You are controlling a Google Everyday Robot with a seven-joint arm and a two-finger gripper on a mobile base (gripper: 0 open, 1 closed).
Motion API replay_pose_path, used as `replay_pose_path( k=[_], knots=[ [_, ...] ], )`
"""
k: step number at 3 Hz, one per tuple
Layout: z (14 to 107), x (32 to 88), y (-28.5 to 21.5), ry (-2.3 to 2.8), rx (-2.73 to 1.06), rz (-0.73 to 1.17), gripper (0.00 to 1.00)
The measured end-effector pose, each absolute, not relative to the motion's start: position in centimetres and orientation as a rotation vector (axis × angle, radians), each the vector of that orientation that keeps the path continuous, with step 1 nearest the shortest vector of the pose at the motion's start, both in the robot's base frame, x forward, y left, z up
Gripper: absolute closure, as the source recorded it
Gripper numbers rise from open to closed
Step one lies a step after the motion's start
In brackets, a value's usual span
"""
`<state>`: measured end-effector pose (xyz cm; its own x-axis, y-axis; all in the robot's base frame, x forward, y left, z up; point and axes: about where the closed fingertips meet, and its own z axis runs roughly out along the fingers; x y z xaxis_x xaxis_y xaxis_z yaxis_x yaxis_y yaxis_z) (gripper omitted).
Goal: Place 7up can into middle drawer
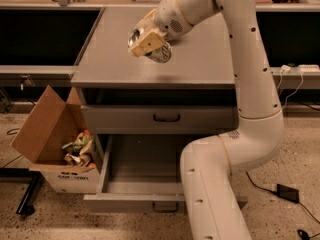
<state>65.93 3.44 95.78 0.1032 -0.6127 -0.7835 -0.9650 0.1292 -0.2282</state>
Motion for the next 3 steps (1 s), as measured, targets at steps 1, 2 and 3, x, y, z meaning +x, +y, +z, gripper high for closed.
replay_pose_path(
  k=[1,2,3],
  knots=[
    [94.7,61.8,6.5,1.552,-1.719,0.548,1.0],
    [93.6,58.5,8.5,1.54,-1.808,0.528,1.0],
    [89.4,54.9,10.3,1.601,-1.912,0.564,1.0]
  ],
)
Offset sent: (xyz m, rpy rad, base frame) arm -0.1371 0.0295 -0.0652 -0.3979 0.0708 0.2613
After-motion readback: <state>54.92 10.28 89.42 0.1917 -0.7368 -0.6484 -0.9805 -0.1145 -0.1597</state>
